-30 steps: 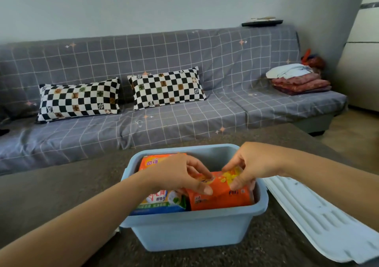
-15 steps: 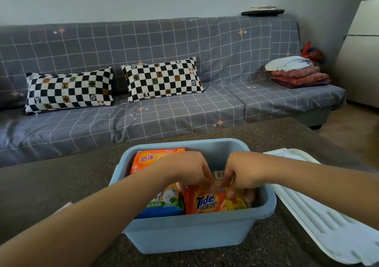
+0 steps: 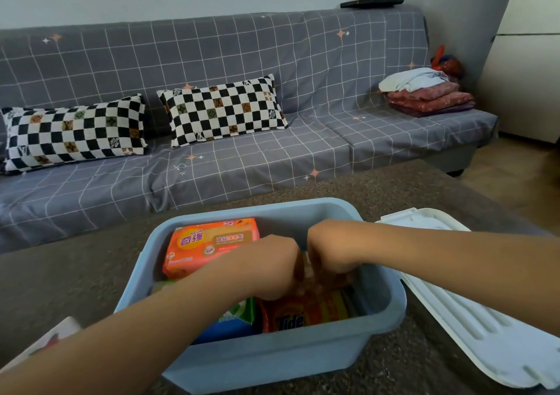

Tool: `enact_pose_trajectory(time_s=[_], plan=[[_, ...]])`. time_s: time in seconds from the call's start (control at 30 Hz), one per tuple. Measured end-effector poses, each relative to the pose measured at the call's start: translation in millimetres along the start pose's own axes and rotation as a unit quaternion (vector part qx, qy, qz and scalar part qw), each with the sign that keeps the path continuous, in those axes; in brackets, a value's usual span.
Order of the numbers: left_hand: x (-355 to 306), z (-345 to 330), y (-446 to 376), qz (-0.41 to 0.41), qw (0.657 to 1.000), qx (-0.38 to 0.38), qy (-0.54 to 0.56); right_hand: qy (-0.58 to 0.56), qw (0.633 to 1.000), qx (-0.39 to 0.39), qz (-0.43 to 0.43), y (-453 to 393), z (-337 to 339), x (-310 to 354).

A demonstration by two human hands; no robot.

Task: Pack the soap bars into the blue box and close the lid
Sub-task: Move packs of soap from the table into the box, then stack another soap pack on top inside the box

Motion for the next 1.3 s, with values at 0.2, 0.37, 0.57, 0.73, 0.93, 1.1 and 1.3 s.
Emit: enact_pose_trajectory(time_s=[0.2,0.37,0.57,0.73,0.93,1.1,1.3], plan=[[2,8,13,-0.002,0.994,-0.032,0.102,-0.027,0.989,-0.131,0.065,10,10,1],[16,19,43,-0.033,0.960,-0.106,0.256,-0.131,0.961,-0.216,0.110,40,13,9],[45,20,103,-0.024,0.907,-0.198,0.371,-0.210,0.906,-0.336,0.151,92,19,37],[68,2,172,0.007,0.853,-0.256,0.456,-0.306,0.831,-0.406,0.224,122,10,86],[100,-53,233,0.058,0.800,-0.272,0.531,-0.388,0.788,-0.392,0.274,120,-23,148],[130,-111,255,0.121,0.775,-0.290,0.549,-0.420,0.802,-0.331,0.266,95,-65,194],[167,-172,257,0.227,0.768,-0.355,0.482,-0.433,0.829,-0.266,0.232,61,-116,241]])
Point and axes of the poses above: each hand's wrist, its own y-axis away from the middle knuckle, its own z-axis out of the back of the hand, x = y × z, the point moved 6 cm from there along -y, towards the middle knuckle, and after that the axes turned 12 degrees about z, right-handed, at the moved point
